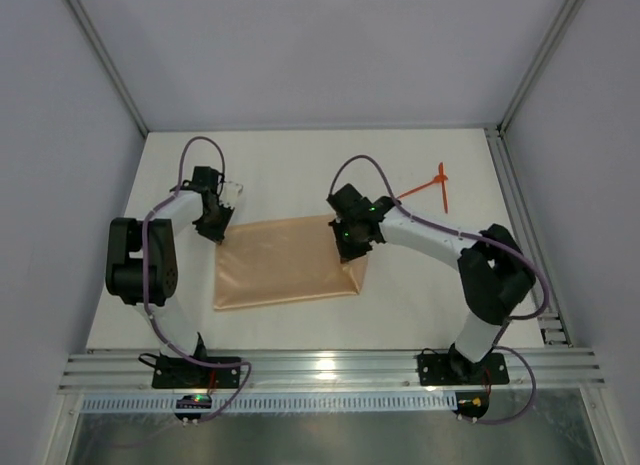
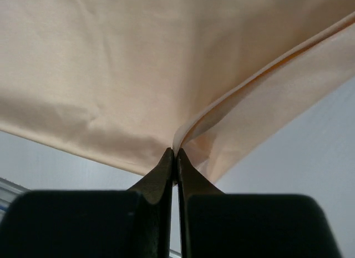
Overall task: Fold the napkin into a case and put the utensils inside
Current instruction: Fold the rectangle-folded napkin at the center of the board.
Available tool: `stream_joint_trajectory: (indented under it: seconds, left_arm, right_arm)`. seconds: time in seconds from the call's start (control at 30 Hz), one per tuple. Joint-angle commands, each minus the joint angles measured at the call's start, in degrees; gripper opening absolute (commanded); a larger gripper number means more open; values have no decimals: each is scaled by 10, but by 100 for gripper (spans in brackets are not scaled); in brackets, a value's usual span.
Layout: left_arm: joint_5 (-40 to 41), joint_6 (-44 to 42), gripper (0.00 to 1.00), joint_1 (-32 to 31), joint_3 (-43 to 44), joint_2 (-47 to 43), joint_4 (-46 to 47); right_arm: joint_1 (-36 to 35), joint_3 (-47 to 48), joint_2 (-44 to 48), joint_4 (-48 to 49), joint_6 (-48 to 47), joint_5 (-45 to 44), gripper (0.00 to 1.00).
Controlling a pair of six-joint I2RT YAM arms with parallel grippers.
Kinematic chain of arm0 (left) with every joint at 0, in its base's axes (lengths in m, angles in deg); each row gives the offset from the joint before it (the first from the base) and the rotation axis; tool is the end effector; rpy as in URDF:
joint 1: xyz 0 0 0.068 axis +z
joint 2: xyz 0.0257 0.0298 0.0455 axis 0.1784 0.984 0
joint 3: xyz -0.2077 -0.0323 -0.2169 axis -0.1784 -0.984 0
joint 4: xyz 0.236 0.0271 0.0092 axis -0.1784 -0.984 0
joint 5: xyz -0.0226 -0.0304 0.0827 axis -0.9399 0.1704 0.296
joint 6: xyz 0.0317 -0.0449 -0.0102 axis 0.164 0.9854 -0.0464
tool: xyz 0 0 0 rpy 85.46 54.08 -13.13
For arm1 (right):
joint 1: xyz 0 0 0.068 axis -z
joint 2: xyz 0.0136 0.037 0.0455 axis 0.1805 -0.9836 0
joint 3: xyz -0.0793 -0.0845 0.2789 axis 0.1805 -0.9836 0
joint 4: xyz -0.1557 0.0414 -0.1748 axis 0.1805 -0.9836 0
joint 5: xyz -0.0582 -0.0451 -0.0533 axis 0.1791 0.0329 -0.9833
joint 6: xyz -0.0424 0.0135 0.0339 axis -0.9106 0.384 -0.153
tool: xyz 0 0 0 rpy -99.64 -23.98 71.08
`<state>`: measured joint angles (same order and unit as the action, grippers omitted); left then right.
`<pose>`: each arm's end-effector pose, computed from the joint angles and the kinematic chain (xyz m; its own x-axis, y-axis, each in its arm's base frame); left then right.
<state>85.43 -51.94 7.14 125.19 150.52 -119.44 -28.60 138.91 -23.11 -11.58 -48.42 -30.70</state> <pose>0.3299 -0.0194 0.2041 -0.9005 0.3086 -0.3064 0.3080 0.9500 0.0515 0.2412 0.1973 0.2493 -0.9005 -0.2261 -0.3715 -0.3137 0.9294 0.1945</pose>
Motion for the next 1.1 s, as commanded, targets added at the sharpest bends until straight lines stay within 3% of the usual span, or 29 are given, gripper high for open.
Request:
stream_joint_trajectory:
  seconds: [0.0, 0.13, 0.33, 0.73, 1.07]
  left_arm:
    - [-40, 5, 17, -1, -20, 7, 25]
    - [-45, 1, 15, -1, -30, 5, 33]
    - [-52, -1, 15, 7, -37, 6, 37]
    - [-75, 3, 11, 15, -41, 10, 35]
    - [-75, 8, 10, 16, -40, 11, 40]
  right_arm:
    - [-67, 115, -73, -50, -26, -19, 3]
    - [-128, 276, -170, -71, -43, -13, 3]
    - [-189, 395, -279, -59, -50, 25, 3]
    - [-238, 412, -313, 80, -35, 86, 3]
    - [-249, 422, -347, 124, -33, 151, 3]
